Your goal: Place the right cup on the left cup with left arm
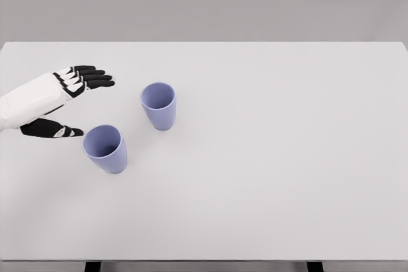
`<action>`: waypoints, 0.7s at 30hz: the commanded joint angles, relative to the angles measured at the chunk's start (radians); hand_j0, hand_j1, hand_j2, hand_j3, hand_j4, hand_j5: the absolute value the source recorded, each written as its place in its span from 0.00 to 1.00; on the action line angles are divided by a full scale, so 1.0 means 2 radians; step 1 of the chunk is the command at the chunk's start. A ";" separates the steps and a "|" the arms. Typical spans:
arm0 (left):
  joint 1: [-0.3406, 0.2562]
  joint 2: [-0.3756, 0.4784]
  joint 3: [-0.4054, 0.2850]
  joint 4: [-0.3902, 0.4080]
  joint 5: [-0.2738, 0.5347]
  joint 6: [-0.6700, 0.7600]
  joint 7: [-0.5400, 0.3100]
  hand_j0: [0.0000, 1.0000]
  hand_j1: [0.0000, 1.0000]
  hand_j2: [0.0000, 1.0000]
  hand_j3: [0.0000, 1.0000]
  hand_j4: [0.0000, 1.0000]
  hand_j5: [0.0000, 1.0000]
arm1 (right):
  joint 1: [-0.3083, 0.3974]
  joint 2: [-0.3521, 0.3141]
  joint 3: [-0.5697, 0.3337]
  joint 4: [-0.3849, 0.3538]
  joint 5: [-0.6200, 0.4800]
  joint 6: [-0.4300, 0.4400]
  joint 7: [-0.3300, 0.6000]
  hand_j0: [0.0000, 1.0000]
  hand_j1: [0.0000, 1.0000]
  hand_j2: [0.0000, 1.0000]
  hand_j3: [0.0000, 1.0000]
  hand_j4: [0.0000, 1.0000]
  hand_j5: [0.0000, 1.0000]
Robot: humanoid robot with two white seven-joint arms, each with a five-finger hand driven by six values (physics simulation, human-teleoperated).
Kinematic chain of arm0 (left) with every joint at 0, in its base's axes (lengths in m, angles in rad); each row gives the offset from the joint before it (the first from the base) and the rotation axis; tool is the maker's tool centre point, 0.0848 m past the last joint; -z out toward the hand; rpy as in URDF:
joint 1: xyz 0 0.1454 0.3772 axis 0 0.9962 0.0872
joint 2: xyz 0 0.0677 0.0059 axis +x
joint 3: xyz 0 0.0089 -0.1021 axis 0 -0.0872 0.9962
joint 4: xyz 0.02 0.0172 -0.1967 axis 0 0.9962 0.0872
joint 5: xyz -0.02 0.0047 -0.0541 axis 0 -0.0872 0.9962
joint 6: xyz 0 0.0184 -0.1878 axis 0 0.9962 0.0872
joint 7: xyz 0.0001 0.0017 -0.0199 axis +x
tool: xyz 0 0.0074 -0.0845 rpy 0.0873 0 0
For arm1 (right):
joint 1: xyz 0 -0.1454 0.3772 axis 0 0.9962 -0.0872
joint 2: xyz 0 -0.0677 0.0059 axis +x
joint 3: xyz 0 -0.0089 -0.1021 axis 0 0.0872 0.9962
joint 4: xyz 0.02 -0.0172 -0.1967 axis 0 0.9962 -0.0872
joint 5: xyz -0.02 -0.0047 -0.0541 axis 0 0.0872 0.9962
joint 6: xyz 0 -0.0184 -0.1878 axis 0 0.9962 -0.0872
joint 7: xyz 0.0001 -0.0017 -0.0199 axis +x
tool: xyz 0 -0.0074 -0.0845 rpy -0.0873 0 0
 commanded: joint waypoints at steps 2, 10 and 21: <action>0.000 0.009 0.000 0.000 0.013 0.001 0.000 1.00 1.00 1.00 1.00 1.00 1.00 | 0.000 0.000 0.000 0.000 0.000 0.000 0.000 1.00 1.00 1.00 1.00 1.00 1.00; -0.002 0.038 0.001 -0.001 0.055 0.001 0.000 1.00 1.00 1.00 1.00 1.00 1.00 | 0.000 0.000 0.000 0.000 0.000 0.000 0.000 1.00 1.00 1.00 1.00 1.00 1.00; -0.027 0.088 -0.031 -0.008 0.169 0.001 -0.003 1.00 1.00 1.00 1.00 1.00 1.00 | 0.000 0.000 0.000 0.000 0.000 0.000 0.000 1.00 1.00 1.00 1.00 1.00 1.00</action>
